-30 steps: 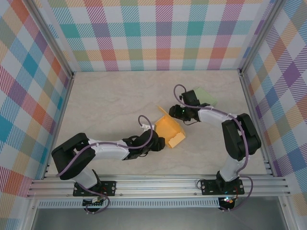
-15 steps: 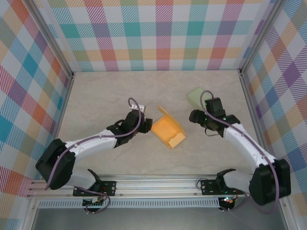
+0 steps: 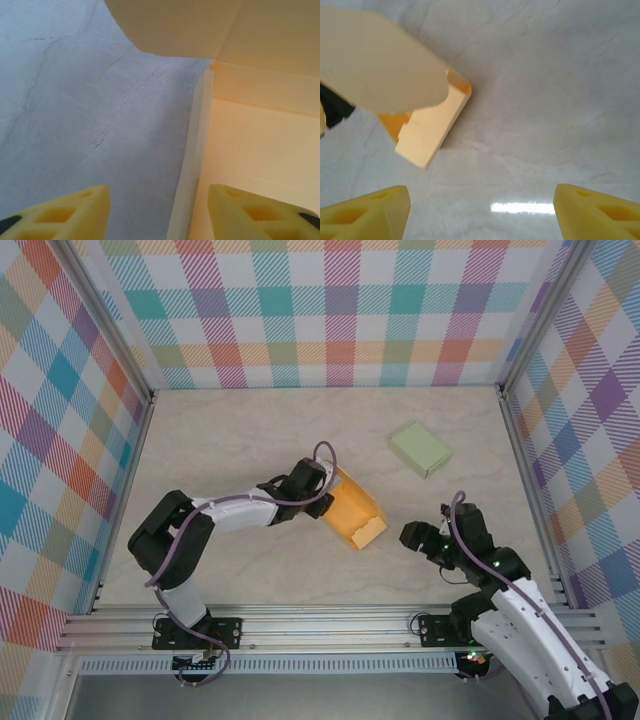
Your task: Fold the paper box
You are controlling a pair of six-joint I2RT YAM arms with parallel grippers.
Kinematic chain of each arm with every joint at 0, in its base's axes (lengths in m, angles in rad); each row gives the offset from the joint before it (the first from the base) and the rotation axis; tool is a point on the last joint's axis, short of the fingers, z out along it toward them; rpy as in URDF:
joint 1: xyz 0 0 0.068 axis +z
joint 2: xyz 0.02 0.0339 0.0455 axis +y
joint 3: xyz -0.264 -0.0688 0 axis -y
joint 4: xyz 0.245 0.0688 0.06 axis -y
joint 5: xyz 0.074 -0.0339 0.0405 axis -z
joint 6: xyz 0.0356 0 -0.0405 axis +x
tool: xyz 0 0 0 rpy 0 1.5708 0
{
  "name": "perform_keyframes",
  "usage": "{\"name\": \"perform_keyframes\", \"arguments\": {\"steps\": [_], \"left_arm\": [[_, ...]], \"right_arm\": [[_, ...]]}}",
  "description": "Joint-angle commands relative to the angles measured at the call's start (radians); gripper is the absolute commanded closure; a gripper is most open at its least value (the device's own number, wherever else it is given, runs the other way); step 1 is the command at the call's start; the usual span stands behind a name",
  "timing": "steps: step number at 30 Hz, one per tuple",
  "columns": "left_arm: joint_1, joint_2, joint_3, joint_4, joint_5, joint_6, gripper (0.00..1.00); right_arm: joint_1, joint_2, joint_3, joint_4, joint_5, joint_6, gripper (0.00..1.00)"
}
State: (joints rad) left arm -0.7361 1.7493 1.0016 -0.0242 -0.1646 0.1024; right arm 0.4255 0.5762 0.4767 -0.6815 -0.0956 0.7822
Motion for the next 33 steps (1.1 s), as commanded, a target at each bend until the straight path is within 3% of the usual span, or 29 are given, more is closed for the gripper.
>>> {"name": "perform_keyframes", "arguments": {"steps": [1, 6, 13, 18, 22, 26, 30, 33], "left_arm": [[0.009, 0.039, 0.034, -0.006, -0.004, -0.012, 0.56], [-0.003, 0.059, 0.018, 0.03, -0.038, -0.095, 0.66], [-0.064, 0.047, 0.013, -0.028, -0.301, -0.323, 0.83], [-0.125, 0.05, 0.057, -0.228, -0.478, -0.518, 0.85], [-0.173, 0.051, 0.063, -0.308, -0.502, -0.545, 0.84], [-0.179, 0.047, 0.047, -0.333, -0.512, -0.58, 0.84], [-0.18, 0.042, 0.034, -0.323, -0.504, -0.593, 0.84], [-0.18, 0.043, 0.032, -0.319, -0.509, -0.591, 0.83]], "right_arm": [[0.085, -0.029, -0.054, 0.018, -0.028, 0.1, 0.26], [0.165, 0.013, -0.109, 0.128, 0.016, 0.151, 0.27], [0.168, 0.169, -0.107, 0.293, 0.024, 0.134, 0.31], [0.168, 0.305, -0.028, 0.329, 0.061, 0.079, 0.31], [0.148, 0.406, 0.092, 0.288, 0.134, -0.02, 0.36], [0.038, 0.506, 0.134, 0.395, -0.009, -0.057, 0.43], [-0.02, 0.616, 0.153, 0.498, -0.105, -0.055, 0.32], [-0.026, 0.702, 0.169, 0.565, -0.143, -0.052, 0.32]]}}
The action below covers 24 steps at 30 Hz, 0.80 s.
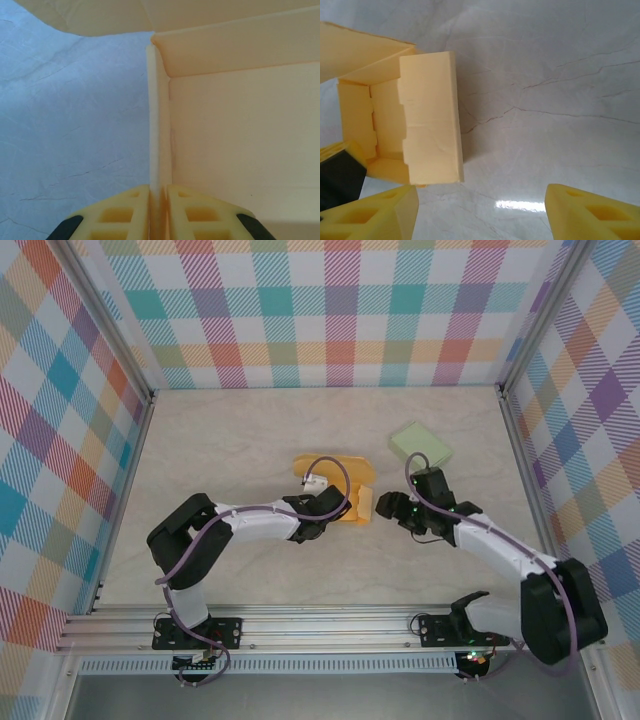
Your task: Fold the paper box
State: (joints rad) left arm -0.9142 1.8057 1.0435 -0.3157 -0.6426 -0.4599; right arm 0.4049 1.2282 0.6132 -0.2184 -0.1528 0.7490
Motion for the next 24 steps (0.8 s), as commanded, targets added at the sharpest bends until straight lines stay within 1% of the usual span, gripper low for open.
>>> {"name": "perform_keyframes", "arguments": {"steps": [1, 8, 11, 17, 19, 24], "left_arm": [[-0.002, -0.012, -0.01, -0.025, -0.032, -0.029, 0.83], [-0.002, -0.002, -0.014, -0.004, -0.009, -0.029, 0.83], [-0.003, 0.003, -0.014, 0.008, 0.004, -0.031, 0.83], [-0.006, 0.007, -0.011, 0.021, 0.024, -0.033, 0.83], [-0.005, 0.009, -0.01, 0.024, 0.027, -0.035, 0.83], [-0.009, 0.015, -0.005, 0.029, 0.035, -0.038, 0.83]], "right_arm": [[-0.007, 0.082, 0.038, 0.121, -0.097, -0.016, 0.32], [-0.006, 0.24, 0.082, 0.27, -0.189, -0.004, 0.37], [-0.005, 0.292, 0.106, 0.312, -0.223, 0.004, 0.41], [0.01, 0.339, 0.155, 0.32, -0.238, -0.002, 0.47], [0.024, 0.345, 0.168, 0.317, -0.237, -0.005, 0.47], [0.045, 0.359, 0.199, 0.263, -0.193, -0.029, 0.5]]}}
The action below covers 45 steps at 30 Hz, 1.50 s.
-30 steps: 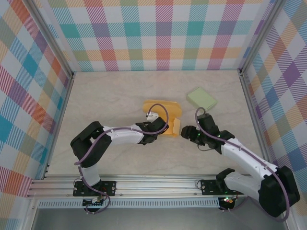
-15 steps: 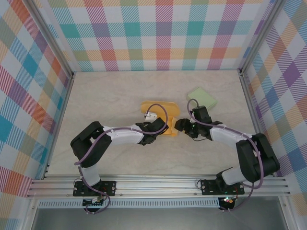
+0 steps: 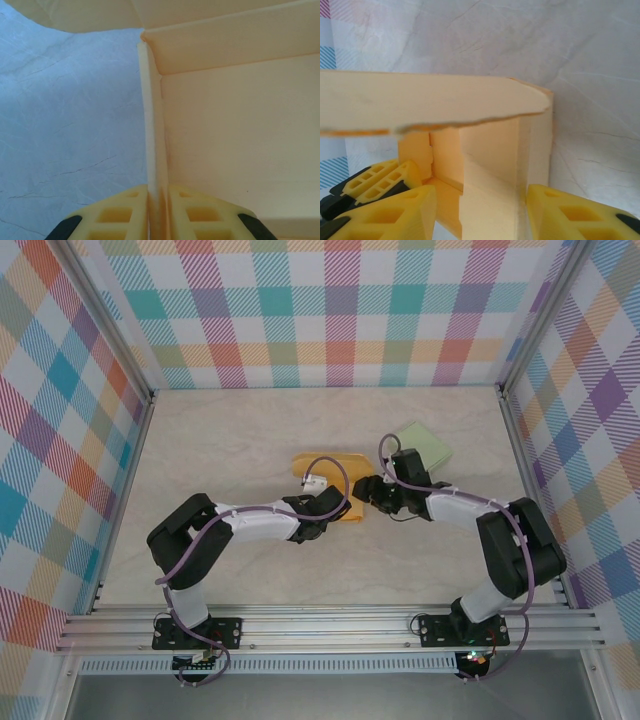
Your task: Fold the paper box
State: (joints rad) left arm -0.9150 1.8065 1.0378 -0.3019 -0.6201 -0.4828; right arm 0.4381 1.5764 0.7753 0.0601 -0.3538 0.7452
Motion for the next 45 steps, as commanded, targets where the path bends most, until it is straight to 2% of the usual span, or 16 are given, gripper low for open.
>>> {"name": "perform_keyframes", "arguments": {"steps": [1, 6, 11, 15, 20, 25, 27, 29, 33, 35, 40, 45], "left_arm": [[-0.01, 0.013, 0.002, 0.015, 0.013, -0.015, 0.83], [-0.015, 0.014, 0.008, 0.015, 0.016, -0.017, 0.83], [-0.016, 0.013, 0.008, 0.015, 0.014, -0.02, 0.83], [-0.018, 0.009, 0.006, 0.016, 0.017, -0.026, 0.83], [-0.019, -0.002, -0.002, 0.015, 0.02, -0.043, 0.83], [-0.018, -0.019, -0.008, 0.014, 0.009, -0.061, 0.83], [-0.018, -0.029, -0.009, 0.014, -0.004, -0.067, 0.83], [-0.018, -0.037, -0.014, 0.015, -0.016, -0.076, 0.83], [-0.018, -0.061, -0.033, 0.057, -0.03, -0.099, 0.83], [-0.018, -0.073, -0.04, 0.066, -0.035, -0.106, 0.8], [-0.018, -0.137, -0.068, 0.077, -0.04, -0.113, 0.7], [-0.018, -0.272, -0.142, 0.108, -0.038, -0.127, 0.6]], "right_arm": [[0.015, 0.016, 0.044, -0.037, 0.025, -0.031, 0.5], [0.05, 0.069, 0.084, -0.141, 0.151, -0.074, 0.5], [0.071, 0.128, 0.113, -0.194, 0.255, -0.091, 0.57], [0.113, 0.169, 0.176, -0.292, 0.417, -0.123, 0.67], [0.185, 0.254, 0.285, -0.456, 0.649, -0.141, 0.7], [0.236, 0.368, 0.403, -0.637, 0.823, -0.11, 0.81], [0.246, 0.409, 0.444, -0.701, 0.854, -0.094, 0.86], [0.253, 0.436, 0.459, -0.72, 0.863, -0.086, 0.96], [0.263, 0.478, 0.48, -0.761, 0.866, -0.061, 0.98], [0.267, 0.497, 0.486, -0.788, 0.878, -0.05, 0.98], [0.277, 0.507, 0.445, -0.816, 0.881, -0.011, 0.96], [0.286, 0.461, 0.375, -0.795, 0.862, 0.004, 0.85]]}}
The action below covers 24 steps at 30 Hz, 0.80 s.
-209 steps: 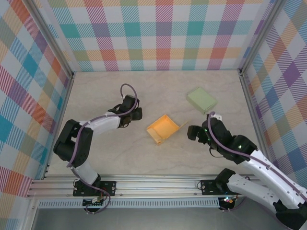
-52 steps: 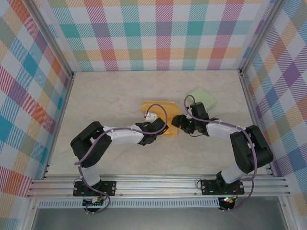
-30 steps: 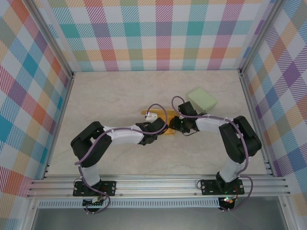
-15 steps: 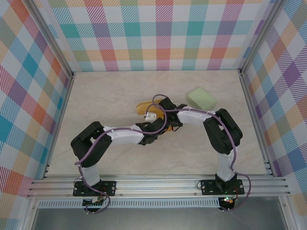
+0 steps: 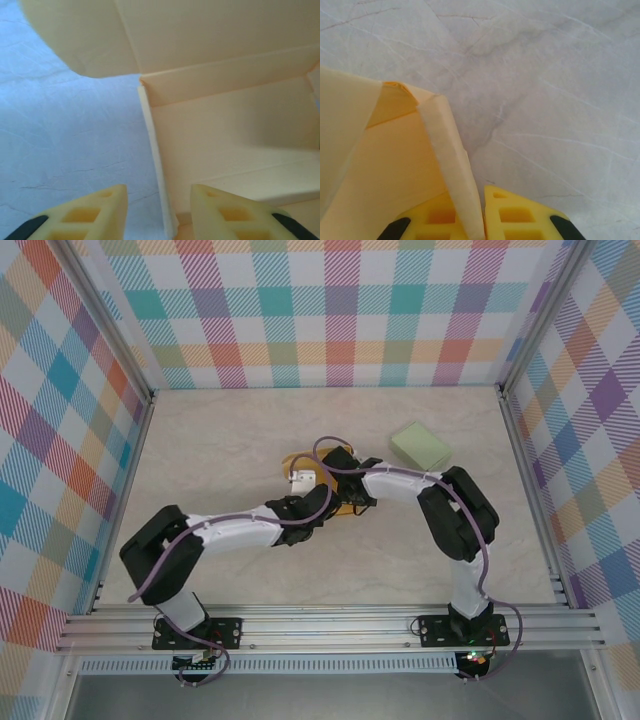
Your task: Fold the paper box
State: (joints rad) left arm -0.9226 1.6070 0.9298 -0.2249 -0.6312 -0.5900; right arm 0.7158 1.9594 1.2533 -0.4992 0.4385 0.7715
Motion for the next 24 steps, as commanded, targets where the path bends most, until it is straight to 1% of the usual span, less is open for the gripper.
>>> {"name": "perform_keyframes", "arguments": {"steps": [1, 2, 4, 5, 8, 10, 14, 20, 24], "left_arm": [[-0.01, -0.102, -0.049, 0.032, -0.027, -0.022, 0.59], [-0.01, -0.125, -0.06, 0.03, -0.029, -0.022, 0.59], [-0.009, -0.174, -0.074, 0.007, -0.049, -0.019, 0.57], [-0.009, -0.191, -0.075, -0.007, -0.061, -0.017, 0.57], [-0.006, -0.251, -0.084, -0.043, -0.104, -0.012, 0.55], [0.006, -0.293, -0.099, -0.044, -0.12, -0.011, 0.55], [0.037, -0.374, -0.133, -0.045, -0.129, -0.012, 0.54], [0.085, -0.472, -0.169, -0.097, -0.147, -0.007, 0.52], [0.101, -0.502, -0.186, -0.103, -0.137, 0.001, 0.51]], "right_arm": [[0.008, 0.068, -0.113, -0.236, 0.071, -0.021, 0.8], [0.008, 0.058, -0.12, -0.235, 0.073, -0.022, 0.77], [0.008, 0.037, -0.127, -0.243, 0.082, -0.024, 0.77], [0.01, 0.029, -0.129, -0.248, 0.084, -0.028, 0.78], [0.01, 0.006, -0.135, -0.26, 0.087, -0.041, 0.87], [0.009, 0.012, -0.131, -0.281, 0.086, -0.043, 0.89], [0.02, 0.083, -0.091, -0.342, 0.085, -0.025, 0.89], [0.049, 0.243, 0.011, -0.493, 0.146, 0.068, 0.92], [0.062, 0.282, 0.034, -0.492, 0.126, 0.065, 0.92]]}}
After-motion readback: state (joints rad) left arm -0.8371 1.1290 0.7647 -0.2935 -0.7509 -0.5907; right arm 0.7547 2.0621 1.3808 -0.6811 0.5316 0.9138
